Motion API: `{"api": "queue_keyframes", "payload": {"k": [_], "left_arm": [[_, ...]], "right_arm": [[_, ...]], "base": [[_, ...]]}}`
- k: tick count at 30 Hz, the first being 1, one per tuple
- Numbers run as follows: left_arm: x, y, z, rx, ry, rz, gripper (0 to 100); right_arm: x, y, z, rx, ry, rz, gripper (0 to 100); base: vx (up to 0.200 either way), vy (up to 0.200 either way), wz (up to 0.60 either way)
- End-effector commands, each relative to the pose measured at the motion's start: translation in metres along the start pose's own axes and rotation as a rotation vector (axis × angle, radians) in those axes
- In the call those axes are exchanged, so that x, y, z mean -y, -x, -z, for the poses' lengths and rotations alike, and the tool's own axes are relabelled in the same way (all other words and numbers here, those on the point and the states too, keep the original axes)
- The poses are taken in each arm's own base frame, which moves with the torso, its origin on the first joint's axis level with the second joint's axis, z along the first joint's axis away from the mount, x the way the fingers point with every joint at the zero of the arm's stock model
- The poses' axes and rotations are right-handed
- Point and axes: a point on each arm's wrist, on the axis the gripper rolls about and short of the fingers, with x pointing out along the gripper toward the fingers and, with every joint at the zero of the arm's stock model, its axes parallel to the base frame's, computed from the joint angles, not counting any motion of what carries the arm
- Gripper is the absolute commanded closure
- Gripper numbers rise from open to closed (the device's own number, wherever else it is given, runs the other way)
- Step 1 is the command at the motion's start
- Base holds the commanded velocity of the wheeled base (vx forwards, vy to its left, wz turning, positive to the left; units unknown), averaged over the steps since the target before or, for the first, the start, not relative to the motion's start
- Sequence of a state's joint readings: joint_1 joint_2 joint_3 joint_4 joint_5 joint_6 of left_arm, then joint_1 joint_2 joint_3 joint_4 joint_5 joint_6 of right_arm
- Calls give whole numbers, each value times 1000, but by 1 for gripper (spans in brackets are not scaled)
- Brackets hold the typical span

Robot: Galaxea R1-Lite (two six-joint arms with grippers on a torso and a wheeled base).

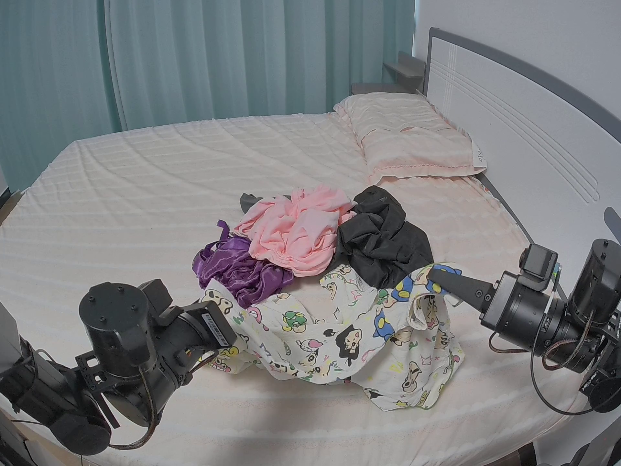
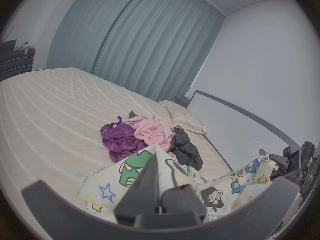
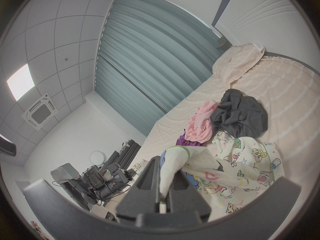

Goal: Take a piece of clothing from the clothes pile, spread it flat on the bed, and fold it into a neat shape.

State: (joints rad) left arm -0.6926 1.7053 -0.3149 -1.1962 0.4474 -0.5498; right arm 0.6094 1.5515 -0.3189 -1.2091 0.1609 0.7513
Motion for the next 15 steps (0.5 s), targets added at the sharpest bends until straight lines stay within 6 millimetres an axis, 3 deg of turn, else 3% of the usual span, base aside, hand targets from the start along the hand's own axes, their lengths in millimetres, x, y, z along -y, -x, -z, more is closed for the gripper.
{"api": "queue_keyframes", "payload": {"k": [1,4,15], "left_arm": [[-5,4,8,-32,-17,-14,100],[-3,6,11,-45,-22,-6,100],[-2,13,10,-41,-2,6,100]], "right_arm": [[6,4,6,-22,-6,29,100],[6,5,7,-29,-6,31,100],[-1,13,1,9,3,5,100]], "base": [[0,0,0],[0,0,0],[-200,0,0]]}}
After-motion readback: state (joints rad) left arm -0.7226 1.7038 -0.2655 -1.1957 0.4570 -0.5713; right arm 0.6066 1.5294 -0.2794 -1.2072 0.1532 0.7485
